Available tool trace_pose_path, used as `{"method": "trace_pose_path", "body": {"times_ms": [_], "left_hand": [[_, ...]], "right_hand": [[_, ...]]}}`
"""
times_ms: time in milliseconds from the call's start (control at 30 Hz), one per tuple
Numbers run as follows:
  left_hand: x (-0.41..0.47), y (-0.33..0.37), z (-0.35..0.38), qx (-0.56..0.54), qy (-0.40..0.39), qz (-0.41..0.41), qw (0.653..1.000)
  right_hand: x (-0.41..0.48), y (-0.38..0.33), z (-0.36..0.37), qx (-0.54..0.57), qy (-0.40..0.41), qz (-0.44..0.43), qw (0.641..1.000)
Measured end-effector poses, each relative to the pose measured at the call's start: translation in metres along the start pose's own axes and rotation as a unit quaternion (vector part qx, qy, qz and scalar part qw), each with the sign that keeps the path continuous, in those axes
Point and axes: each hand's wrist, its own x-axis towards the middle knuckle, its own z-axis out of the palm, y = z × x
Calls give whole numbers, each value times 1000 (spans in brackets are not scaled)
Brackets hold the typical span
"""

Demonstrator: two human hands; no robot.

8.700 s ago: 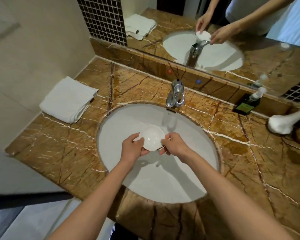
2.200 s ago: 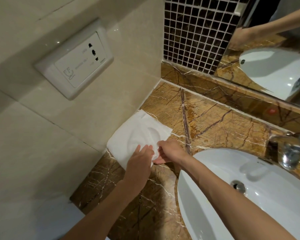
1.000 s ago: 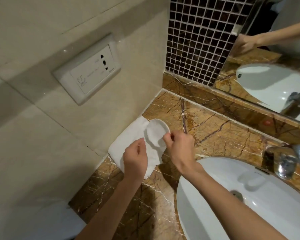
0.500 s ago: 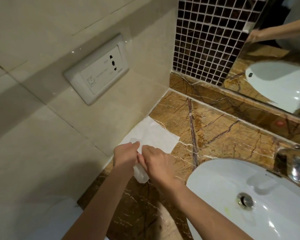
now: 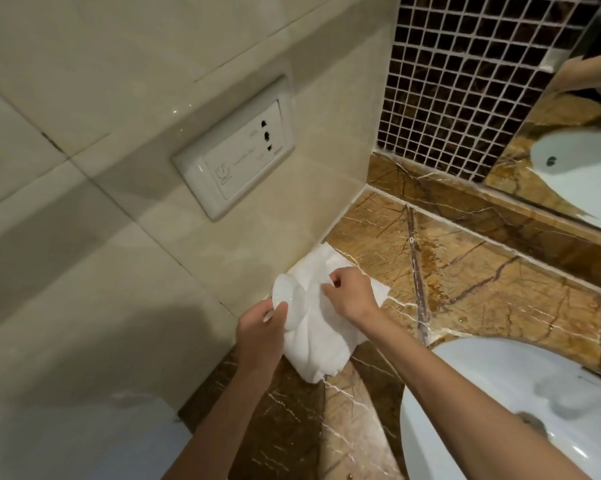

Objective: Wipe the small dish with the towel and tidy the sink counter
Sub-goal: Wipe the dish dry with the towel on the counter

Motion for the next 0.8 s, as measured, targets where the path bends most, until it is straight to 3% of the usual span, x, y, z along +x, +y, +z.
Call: {"method": "trace_pose_path", "body": {"times_ms": [133,267,367,500,600,667,800], "left_hand": [[1,-6,4,56,21,67,996],[0,-2,9,46,10,68,997],[-1,-1,8,-8,-35,27,999],[-1,-5,3,-50,-40,-12,998],[-2,-8,-1,-52,-63,2,997],[-2,-12,-2,33,-59,23,997],[0,-8,2,-42,-87,14,995]], "right_hand": [[-18,-12,-1,65,58,-67,994],[-46,-23,8,103,96,-92,986],[-64,-27,19,125,40,-106,986],[-71,-20,30,112,-83,-122,983],[-64,-15,27,167,-101,-77,978],[-58,-15,21,200,-90,-62,974],[-60,-13,21,114,-111,-123,980]]}}
